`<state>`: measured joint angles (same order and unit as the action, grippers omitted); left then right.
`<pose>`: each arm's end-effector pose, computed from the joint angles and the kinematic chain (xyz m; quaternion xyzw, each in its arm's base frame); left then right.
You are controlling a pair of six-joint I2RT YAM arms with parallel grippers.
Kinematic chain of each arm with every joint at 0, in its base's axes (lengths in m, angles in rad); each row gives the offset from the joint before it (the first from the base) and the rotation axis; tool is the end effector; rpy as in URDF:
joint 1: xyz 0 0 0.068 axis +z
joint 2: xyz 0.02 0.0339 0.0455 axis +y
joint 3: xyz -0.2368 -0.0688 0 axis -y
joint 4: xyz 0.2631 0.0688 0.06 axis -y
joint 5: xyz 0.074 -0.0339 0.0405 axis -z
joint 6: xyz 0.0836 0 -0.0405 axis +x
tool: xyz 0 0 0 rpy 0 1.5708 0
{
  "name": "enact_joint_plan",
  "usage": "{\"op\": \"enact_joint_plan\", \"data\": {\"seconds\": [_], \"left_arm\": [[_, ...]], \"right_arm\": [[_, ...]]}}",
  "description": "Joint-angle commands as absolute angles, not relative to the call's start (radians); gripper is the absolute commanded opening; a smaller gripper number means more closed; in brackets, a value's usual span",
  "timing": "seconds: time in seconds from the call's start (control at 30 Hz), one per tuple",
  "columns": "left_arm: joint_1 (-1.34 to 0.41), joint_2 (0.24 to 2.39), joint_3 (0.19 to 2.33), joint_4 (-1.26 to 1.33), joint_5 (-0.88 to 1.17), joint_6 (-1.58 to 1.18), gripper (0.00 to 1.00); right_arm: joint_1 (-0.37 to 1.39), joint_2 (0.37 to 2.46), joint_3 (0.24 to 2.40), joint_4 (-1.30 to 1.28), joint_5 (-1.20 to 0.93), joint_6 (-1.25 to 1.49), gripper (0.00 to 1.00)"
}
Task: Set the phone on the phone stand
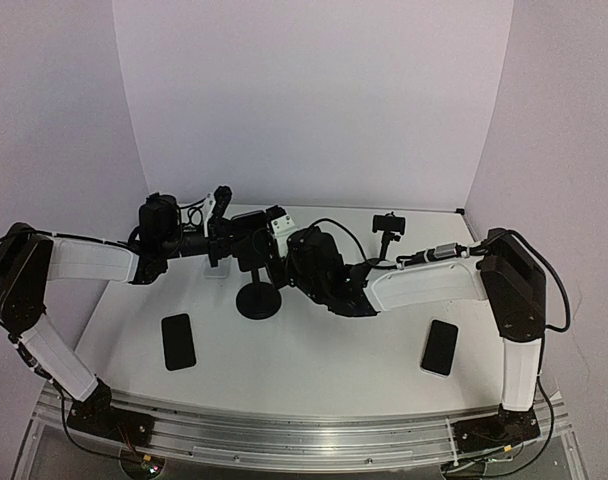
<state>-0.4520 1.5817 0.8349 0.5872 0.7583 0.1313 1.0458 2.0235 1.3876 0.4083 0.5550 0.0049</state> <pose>0.3252 -0.2218 0.1942 0.4332 0.6083 -0.3743 0.5497 0.2948 0.4211 0.1857 -0.2265 0.7380 0.1146 0.6253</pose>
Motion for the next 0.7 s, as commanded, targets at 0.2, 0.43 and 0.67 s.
{"op": "enact_joint_plan", "data": {"seconds": [0.2,0.43,0.67], "left_arm": [[-0.407,1.653,0.768,0.405,0.696,0.230,0.00],[-0.408,1.652,0.764,0.430,0.684,0.256,0.03],[-0.408,1.648,0.804,0.399,0.702,0.291,0.16]], "right_arm": [[1.040,1.991,1.390,0.444,0.593,0.017,0.26],[1.040,1.963,1.356,0.444,0.596,0.018,0.35],[1.040,1.954,1.345,0.445,0.603,0.022,0.41]]}}
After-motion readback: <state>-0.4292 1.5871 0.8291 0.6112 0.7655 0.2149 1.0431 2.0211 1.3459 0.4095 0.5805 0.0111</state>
